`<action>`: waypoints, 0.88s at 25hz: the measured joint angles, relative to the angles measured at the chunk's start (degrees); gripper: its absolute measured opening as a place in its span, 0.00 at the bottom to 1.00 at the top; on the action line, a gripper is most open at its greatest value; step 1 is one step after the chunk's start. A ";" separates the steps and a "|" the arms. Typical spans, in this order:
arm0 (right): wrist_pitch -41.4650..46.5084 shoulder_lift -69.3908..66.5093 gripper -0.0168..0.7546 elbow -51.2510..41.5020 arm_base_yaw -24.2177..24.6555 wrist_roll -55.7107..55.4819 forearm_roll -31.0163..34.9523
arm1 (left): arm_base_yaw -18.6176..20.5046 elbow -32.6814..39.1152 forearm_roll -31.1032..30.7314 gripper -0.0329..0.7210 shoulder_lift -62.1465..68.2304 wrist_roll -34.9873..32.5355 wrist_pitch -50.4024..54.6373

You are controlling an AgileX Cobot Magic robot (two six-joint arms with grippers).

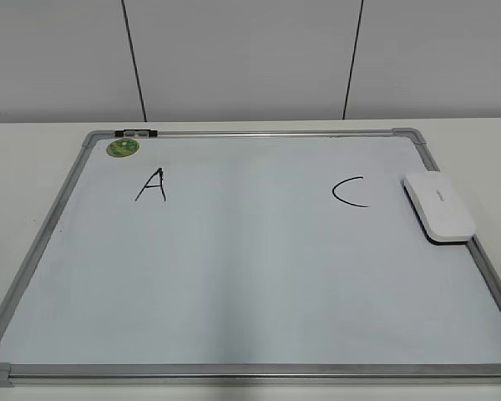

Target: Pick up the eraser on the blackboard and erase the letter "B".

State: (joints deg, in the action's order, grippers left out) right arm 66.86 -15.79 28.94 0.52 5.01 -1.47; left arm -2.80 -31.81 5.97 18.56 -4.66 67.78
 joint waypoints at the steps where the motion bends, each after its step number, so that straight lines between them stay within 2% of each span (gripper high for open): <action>1: -0.42 0.00 0.79 -0.26 0.00 -0.02 -0.12 | -0.10 0.34 -0.29 0.51 0.00 0.00 -0.92; 5: -1.19 0.00 0.79 -0.50 0.00 -0.23 -0.25 | -0.10 2.02 -0.52 0.51 0.00 0.00 -4.31; 22: -1.41 0.00 0.79 -0.50 0.00 -0.32 -0.38 | -0.21 2.21 -0.52 0.51 0.00 0.12 -4.82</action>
State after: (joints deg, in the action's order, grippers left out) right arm 65.45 -15.79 28.44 0.52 4.69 -1.86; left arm -3.02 -29.59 5.46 18.56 -4.54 62.97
